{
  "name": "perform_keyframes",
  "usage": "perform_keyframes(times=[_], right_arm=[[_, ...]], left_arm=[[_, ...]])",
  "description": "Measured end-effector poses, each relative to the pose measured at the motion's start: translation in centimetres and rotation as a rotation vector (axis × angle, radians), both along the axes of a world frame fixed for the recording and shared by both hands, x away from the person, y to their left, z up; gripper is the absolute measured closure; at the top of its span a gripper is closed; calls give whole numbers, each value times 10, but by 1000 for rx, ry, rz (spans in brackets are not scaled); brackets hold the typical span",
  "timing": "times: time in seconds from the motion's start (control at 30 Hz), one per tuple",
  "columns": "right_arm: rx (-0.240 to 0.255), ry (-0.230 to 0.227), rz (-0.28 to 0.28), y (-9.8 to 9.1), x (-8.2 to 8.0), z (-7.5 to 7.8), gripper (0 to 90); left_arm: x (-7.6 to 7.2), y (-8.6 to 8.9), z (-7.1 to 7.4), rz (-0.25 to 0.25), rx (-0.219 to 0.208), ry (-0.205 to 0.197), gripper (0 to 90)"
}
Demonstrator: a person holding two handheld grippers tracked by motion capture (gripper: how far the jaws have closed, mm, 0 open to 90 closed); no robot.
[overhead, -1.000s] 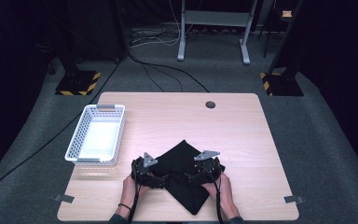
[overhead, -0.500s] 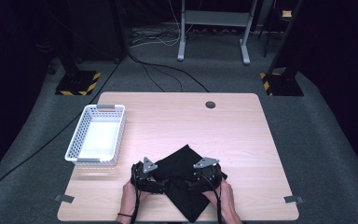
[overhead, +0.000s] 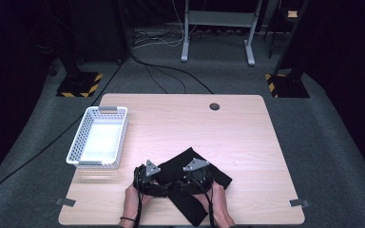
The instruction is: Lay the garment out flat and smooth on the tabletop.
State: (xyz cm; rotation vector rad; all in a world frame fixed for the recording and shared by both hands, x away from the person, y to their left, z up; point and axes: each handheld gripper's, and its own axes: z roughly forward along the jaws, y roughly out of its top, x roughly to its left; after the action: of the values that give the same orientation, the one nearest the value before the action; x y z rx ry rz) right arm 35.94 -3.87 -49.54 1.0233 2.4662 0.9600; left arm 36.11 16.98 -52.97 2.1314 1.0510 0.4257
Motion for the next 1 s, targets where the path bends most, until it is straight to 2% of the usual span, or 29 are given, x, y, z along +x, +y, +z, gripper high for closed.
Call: perform_keyframes(times=[0.1,0.2,0.43,0.53,0.83,1.0], right_arm=[[-5,-20,-2,-1,-1,0,434],[-5,-21,0,-2,1,-1,510],[-7,-49,1,-4,0,0,756],[12,-61,-8,-7,1,4,835],[40,-70,-46,-13,1,19,850],[59,-43,-71,-18,2,24,857]], left_arm=[[0,0,0,3,-2,0,23],[0,0,0,4,-2,-1,24],[0,0,0,4,-4,-2,28],[-1,0,0,3,-4,-3,32],[-1,0,0,4,-6,-3,35],[0,0,0,3,-7,-4,35]])
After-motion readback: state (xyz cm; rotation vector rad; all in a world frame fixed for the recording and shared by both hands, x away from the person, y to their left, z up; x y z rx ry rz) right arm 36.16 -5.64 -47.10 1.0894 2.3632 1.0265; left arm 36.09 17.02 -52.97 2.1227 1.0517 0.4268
